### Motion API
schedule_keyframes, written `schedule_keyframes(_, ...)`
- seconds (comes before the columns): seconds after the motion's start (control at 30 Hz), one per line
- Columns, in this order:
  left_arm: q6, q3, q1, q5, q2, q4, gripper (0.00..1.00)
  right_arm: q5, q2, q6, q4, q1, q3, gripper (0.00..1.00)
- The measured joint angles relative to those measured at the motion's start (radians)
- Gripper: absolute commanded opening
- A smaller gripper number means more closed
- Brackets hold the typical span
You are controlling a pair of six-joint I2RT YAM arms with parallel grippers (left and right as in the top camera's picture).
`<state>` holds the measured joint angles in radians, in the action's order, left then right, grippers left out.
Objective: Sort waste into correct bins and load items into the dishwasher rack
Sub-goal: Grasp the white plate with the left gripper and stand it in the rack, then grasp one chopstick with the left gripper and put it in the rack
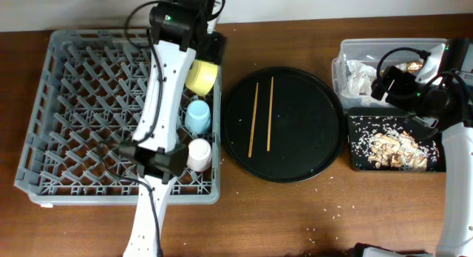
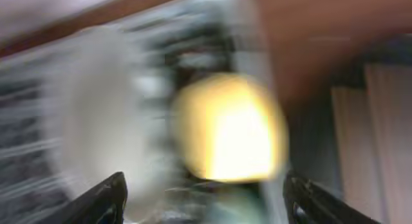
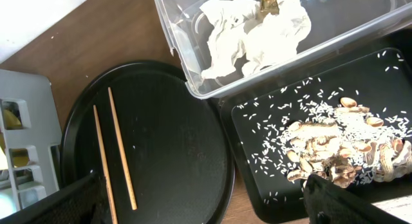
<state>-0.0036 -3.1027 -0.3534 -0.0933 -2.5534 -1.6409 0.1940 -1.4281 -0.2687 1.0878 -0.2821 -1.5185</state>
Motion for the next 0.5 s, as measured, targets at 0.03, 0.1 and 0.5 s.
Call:
schedule_keyframes(0.03, 0.0, -0.02, -0.011, 0.164, 0.014, -0.017, 0.68, -0.002, 0.0, 0.0, 0.0, 0.0, 0.0, 0.99)
schedule_keyframes(0.1, 0.0, 0.019, -0.055, 0.322, 0.021, -0.04, 0.67, -0.002, 0.0, 0.0, 0.0, 0.0, 0.0, 0.99)
schedule_keyframes(0.5, -0.14, 0.865, -0.226, 0.209, 0.025, 0.409, 0.13, -0.003, 0.0, 0.0, 0.0, 0.0, 0.0, 0.98)
